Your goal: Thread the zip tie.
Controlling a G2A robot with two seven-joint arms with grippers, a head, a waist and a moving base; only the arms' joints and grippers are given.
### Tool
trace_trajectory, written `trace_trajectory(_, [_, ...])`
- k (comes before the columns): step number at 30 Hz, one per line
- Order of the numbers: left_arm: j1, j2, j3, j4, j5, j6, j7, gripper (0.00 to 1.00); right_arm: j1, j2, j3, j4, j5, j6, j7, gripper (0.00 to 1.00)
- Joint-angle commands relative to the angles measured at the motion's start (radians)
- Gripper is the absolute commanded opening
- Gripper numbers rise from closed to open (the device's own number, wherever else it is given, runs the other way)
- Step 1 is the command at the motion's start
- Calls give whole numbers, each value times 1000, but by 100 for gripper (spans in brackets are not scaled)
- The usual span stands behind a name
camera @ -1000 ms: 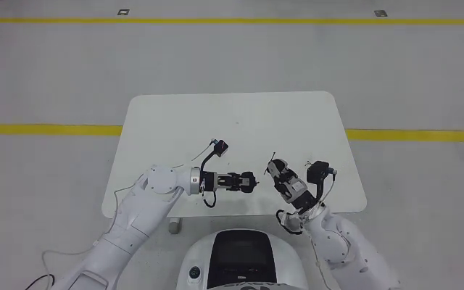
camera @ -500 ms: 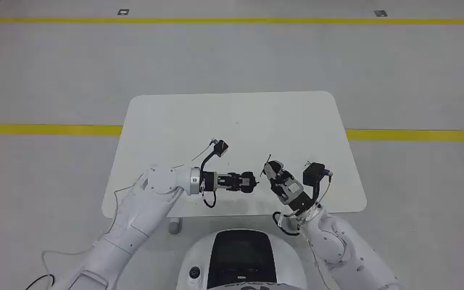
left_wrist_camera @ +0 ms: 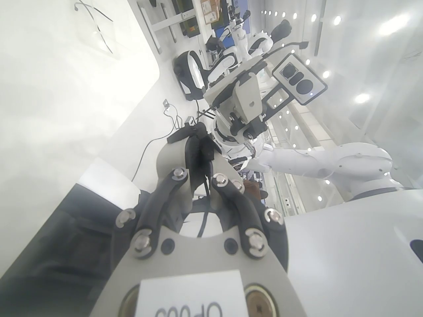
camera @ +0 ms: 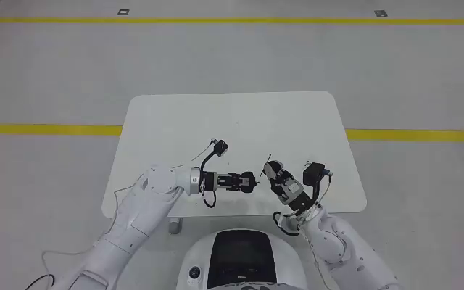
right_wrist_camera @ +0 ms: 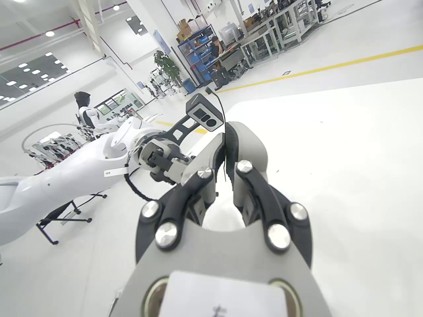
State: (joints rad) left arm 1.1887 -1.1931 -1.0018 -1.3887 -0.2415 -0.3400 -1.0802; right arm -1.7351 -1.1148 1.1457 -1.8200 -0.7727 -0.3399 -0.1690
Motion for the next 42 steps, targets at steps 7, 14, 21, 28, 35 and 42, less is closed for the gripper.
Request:
trace_trajectory(7, [0, 0, 0, 0, 0, 0, 0, 0, -33, 13, 5, -22, -52, 0, -53, 0])
trace_trajectory(14, [0, 0, 0, 0, 0, 0, 0, 0, -66, 40, 16, -37, -47, 0, -101, 0])
trace_trajectory(21, [6, -1, 5, 1, -41, 24, 36, 0, -59, 78, 3, -37, -53, 0, -148, 0])
trace_trajectory(28, [-14, -4, 11, 48, -147, 58, 63, 0, -35, 113, -22, -9, -35, 0, -199, 0])
trace_trajectory(35, [-35, -6, 25, 78, -193, 63, 62, 0, -5, 141, -43, 19, -2, 0, -242, 0])
trace_trajectory(42, [-40, -5, 37, 83, -200, 48, 42, 0, 2, 155, -53, 23, 8, 0, -253, 0])
